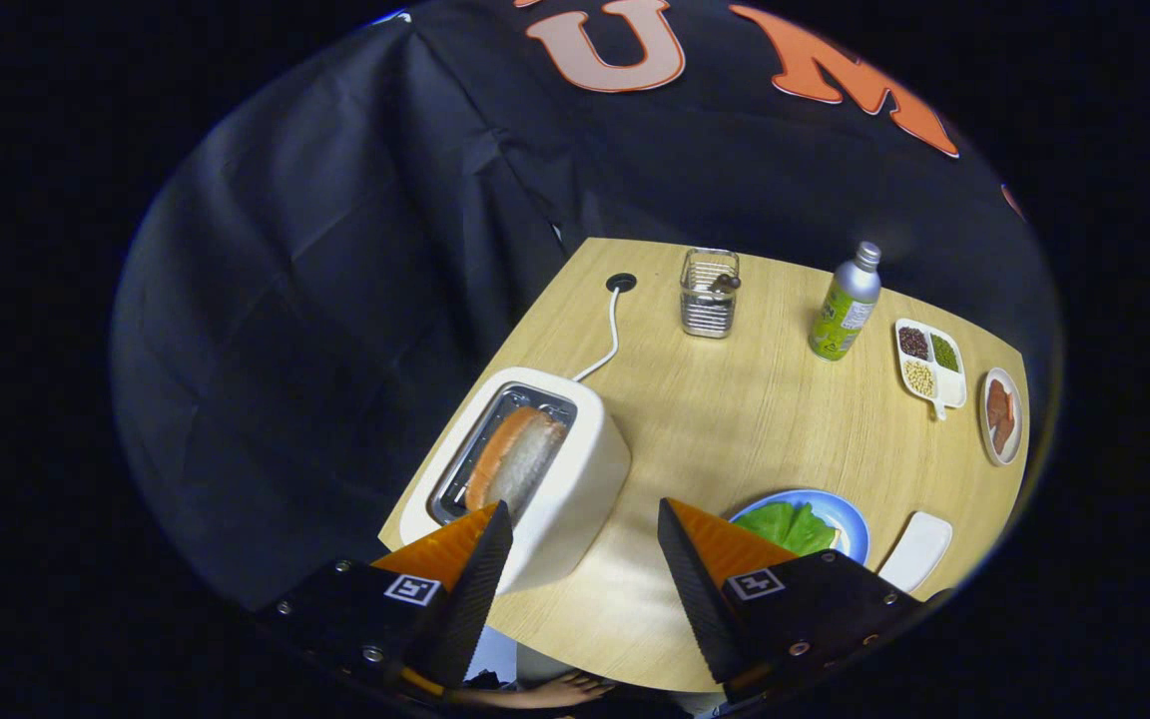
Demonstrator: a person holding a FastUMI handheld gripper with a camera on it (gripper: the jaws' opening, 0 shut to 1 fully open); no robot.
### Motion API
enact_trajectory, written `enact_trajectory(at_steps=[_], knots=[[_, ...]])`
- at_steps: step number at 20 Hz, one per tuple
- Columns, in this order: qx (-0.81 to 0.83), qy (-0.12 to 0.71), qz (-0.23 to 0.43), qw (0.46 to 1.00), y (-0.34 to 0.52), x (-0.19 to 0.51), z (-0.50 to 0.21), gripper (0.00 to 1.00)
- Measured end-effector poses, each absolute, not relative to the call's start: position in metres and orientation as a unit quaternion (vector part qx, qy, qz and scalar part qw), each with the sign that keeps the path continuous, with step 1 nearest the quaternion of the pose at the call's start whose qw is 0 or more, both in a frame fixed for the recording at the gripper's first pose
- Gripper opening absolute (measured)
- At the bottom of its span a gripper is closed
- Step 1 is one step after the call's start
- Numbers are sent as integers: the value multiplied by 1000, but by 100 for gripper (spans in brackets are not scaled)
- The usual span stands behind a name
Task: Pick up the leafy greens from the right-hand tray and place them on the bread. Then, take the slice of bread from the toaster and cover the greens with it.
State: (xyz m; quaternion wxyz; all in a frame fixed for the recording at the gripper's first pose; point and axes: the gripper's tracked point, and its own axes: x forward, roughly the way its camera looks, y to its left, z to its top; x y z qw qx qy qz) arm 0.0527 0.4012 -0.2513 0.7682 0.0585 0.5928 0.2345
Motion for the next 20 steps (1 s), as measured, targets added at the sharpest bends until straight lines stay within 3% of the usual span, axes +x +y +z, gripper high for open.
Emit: enact_trajectory(at_steps=[11, 20], knots=[[70, 626, 225, 743, 458, 56, -275, 83], [66, 654, 186, 730, 468, 53, -293, 50]])
